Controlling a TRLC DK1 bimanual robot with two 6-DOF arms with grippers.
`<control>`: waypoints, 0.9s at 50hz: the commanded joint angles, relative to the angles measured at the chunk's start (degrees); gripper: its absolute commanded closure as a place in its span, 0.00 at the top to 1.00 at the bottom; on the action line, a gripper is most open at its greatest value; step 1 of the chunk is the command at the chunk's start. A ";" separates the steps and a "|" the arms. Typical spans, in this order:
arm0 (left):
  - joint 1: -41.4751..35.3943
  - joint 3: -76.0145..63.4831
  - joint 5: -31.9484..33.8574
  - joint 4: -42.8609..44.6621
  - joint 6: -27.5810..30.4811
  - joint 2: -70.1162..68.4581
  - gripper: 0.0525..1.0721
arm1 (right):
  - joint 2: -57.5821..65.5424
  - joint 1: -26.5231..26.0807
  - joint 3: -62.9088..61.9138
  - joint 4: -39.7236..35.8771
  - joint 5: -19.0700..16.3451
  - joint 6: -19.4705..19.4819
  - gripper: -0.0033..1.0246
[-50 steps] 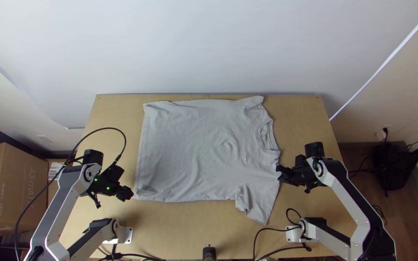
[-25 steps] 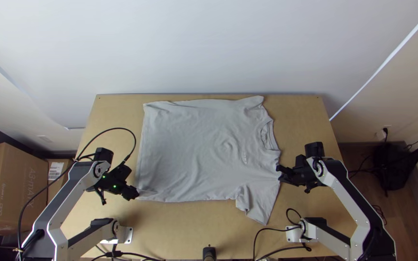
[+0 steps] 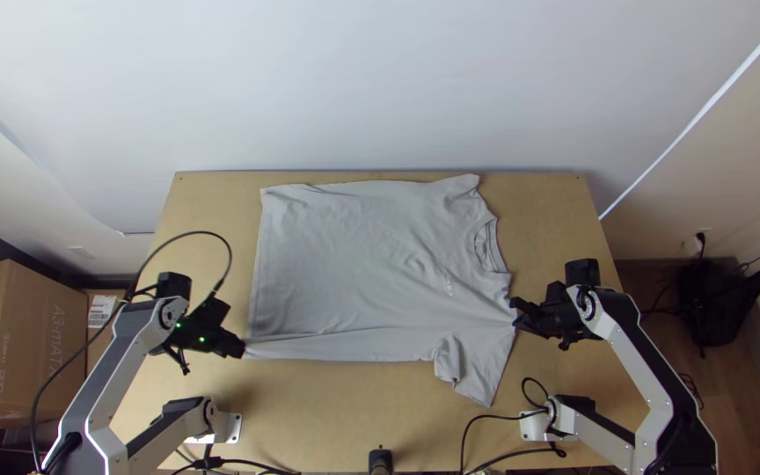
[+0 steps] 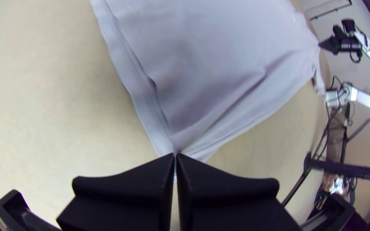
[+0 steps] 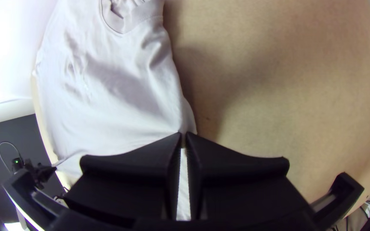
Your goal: Fold the t-shirt
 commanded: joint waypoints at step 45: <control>-4.19 43.08 -16.30 33.98 -39.44 1.80 0.02 | 6.83 3.66 42.31 18.74 10.06 -10.10 0.03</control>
